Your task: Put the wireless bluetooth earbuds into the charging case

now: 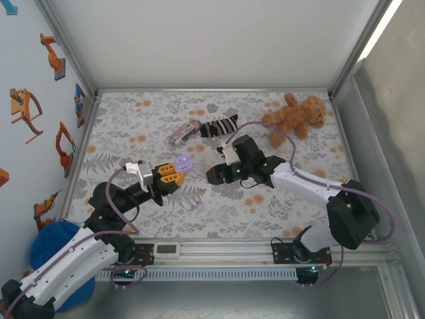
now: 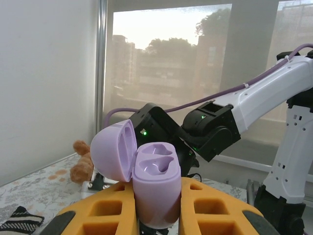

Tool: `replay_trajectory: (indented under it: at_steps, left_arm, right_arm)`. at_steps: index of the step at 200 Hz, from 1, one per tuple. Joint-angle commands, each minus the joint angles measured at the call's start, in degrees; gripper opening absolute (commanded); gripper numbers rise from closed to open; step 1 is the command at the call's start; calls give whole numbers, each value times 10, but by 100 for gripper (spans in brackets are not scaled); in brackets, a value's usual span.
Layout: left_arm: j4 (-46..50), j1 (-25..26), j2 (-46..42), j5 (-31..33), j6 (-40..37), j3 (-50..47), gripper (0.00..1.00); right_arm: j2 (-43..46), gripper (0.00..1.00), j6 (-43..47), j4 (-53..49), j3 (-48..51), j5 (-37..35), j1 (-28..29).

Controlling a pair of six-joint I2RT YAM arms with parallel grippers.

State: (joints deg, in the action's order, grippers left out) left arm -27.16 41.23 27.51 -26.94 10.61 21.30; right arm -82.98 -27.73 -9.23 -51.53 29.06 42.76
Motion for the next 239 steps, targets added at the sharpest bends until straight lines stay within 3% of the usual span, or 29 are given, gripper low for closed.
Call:
replay_trajectory:
  at_steps: [1, 123, 239]
  left_arm:
    - [-3, 2, -7, 2, -11, 2, 0]
    - [10, 2, -20, 5, -14, 4, 0]
    - [21, 2, -31, 9, -19, 4, 0]
  right_arm:
    - [-16, 58, -13, -7, 3, -34, 21]
    - [-152, 56, -16, -32, -48, -142, 130]
    - [-230, 57, 12, -76, -115, -201, 166]
